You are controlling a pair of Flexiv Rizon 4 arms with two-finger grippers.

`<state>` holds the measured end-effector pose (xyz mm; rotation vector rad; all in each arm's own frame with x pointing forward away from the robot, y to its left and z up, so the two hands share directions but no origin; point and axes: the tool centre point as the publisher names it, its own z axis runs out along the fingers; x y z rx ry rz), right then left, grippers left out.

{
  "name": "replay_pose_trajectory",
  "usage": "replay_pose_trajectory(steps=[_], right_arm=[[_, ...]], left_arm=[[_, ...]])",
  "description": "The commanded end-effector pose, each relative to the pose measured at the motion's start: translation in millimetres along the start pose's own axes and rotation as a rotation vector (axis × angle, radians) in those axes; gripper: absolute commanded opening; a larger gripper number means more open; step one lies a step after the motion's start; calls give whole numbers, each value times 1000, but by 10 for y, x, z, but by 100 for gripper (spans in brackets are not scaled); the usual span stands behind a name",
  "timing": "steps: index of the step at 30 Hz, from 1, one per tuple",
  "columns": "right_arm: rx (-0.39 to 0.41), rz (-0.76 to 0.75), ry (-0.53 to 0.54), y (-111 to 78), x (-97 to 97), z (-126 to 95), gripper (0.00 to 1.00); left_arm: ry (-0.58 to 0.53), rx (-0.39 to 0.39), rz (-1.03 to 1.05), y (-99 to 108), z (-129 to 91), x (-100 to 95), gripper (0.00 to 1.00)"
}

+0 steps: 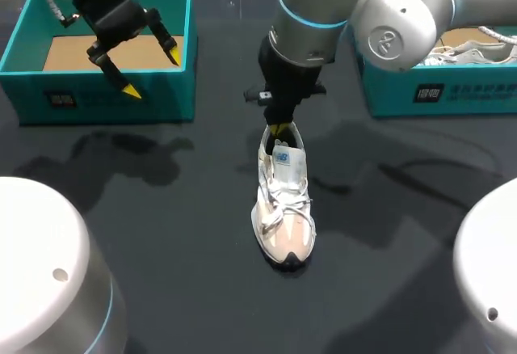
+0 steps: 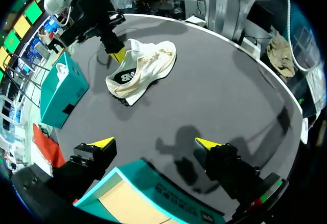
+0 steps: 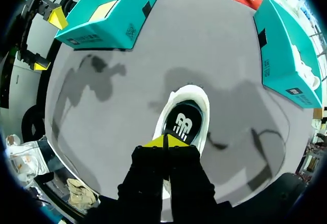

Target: Take the shoe out of the shoebox, open the shoe tongue, remove and reinsert the insole, then place the shoe into the shoebox

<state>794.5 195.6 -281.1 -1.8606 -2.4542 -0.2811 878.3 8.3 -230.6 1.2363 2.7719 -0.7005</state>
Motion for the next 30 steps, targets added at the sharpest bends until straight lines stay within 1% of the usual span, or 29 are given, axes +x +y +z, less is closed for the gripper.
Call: replay_pose_trajectory(steps=[1, 2, 4, 16, 19, 21, 25, 30], right_arm=[[-29, -16, -94, 19, 18, 158, 0], [-35, -28, -131, 26, 12, 195, 0], [-38, -44, -165, 25, -1, 265, 0], [-38, -44, -165, 25, -1, 265, 0], [-31, -21, -174, 59, -144, 457, 0], [-39, -12, -181, 63, -195, 543, 0], [-54, -21, -242, 87, -253, 687, 0], [-53, -25, -261, 110, -317, 824, 0]], left_arm=[[-1, -2, 1, -3, 1, 8, 100], [-1, -2, 1, -3, 1, 8, 100], [-1, -2, 1, -3, 1, 8, 100], [-1, -2, 1, -3, 1, 8, 100], [-1, -2, 1, -3, 1, 8, 100], [-1, -2, 1, -3, 1, 8, 100], [-1, -2, 1, -3, 1, 8, 100], [-1, -2, 1, -3, 1, 8, 100]])
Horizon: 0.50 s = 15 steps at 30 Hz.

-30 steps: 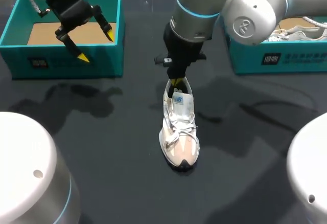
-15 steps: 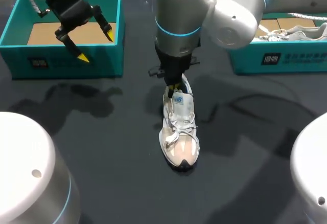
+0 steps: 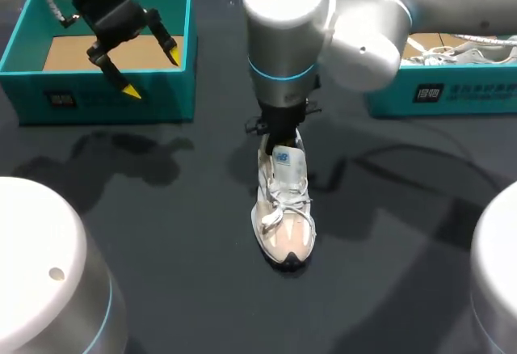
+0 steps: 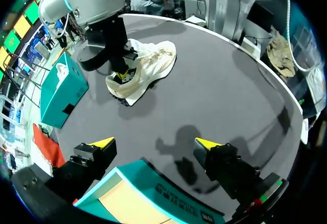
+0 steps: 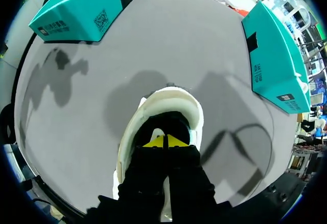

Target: Take the shoe out of the shoebox, open the shoe tongue, remove and reinsert the insole, then place the shoe into the shoebox

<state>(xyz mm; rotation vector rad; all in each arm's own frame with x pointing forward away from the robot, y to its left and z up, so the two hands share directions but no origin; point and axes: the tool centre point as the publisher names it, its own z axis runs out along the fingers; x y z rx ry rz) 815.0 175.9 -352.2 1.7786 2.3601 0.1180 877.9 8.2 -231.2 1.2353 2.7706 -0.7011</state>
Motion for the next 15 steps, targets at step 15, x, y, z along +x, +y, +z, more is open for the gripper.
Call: replay_pose_trajectory(steps=[15], right_arm=[[31, -30, -168, 31, 130, 9, 0]], left_arm=[[1, -2, 1, -2, -5, 4, 100]])
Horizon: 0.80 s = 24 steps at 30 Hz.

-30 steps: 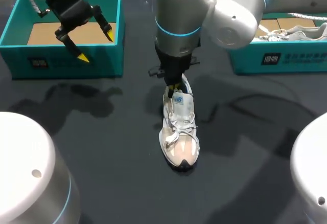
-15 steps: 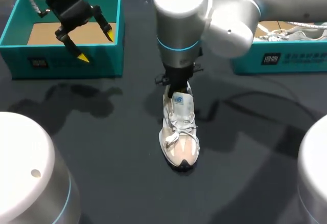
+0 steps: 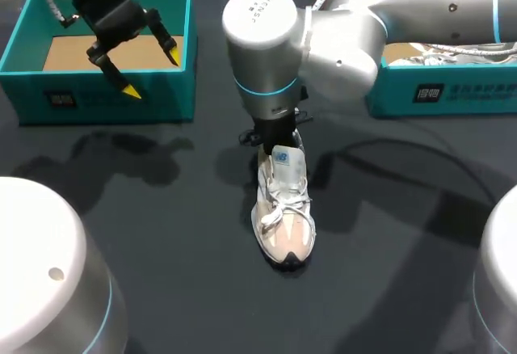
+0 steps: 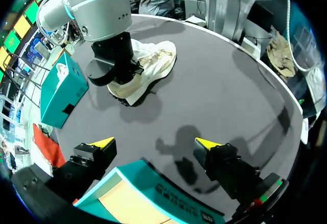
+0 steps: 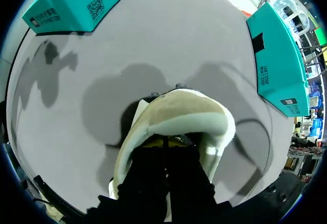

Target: Take the shoe out of the shoebox, open the shoe tongue, remove and reinsert the insole, then place the shoe into the shoebox

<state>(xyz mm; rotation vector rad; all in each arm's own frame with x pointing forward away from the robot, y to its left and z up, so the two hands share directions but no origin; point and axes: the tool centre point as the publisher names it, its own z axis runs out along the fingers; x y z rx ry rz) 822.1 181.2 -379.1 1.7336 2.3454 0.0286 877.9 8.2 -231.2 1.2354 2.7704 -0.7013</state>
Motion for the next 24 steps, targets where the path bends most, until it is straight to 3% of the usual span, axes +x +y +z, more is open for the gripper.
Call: replay_pose_trajectory(steps=[1, 12, 15, 19, 24], right_arm=[[20, -4, -118, -7, 50, -283, 0], [132, 22, -220, -66, -179, -138, 0], [177, 45, -216, -98, -231, 20, 0], [204, 54, -133, -158, -252, 279, 0], [192, 48, -101, -196, -155, 251, 0]], left_arm=[[1, -2, 1, -2, -6, 4, 100], [1, -2, 1, -2, -6, 4, 100], [1, -2, 1, -2, -6, 4, 100], [1, -2, 1, -2, -6, 4, 100], [1, -2, 1, -2, -6, 4, 100]])
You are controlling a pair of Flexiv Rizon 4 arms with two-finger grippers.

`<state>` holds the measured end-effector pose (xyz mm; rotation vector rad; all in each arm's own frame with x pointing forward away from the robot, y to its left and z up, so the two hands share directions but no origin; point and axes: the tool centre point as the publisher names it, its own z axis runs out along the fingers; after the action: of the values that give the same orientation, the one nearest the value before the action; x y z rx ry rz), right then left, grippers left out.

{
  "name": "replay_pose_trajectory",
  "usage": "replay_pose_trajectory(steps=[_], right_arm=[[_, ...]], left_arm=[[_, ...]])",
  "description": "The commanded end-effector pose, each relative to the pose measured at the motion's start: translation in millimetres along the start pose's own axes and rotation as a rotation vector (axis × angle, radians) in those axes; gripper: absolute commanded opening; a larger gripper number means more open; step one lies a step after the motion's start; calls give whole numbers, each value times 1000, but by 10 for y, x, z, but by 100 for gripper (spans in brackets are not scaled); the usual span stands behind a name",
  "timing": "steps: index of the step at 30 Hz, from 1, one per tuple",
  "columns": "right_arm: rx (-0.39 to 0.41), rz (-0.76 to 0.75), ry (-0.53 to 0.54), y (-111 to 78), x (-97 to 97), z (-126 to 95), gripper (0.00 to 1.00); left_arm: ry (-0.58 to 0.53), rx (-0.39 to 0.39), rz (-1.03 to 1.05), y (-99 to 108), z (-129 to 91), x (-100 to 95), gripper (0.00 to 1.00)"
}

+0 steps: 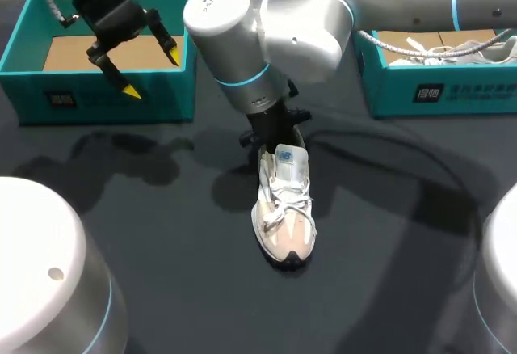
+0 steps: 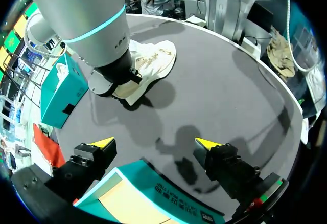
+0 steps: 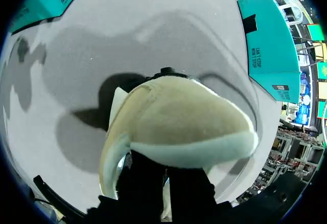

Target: Take the shoe out of the shoebox, open the shoe tongue, remove and reinsert the insole, then place the shoe into the shoebox

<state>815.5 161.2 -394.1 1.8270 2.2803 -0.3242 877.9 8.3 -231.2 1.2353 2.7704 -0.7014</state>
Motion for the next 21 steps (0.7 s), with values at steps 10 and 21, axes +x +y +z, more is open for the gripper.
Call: replay_pose_trajectory(steps=[10, 21], right_arm=[[-60, 21, -124, -159, -46, -319, 0], [70, 35, -40, -133, -78, 168, 0]], left_arm=[[1, -2, 1, -2, -6, 4, 100], [1, -2, 1, -2, -6, 4, 100]])
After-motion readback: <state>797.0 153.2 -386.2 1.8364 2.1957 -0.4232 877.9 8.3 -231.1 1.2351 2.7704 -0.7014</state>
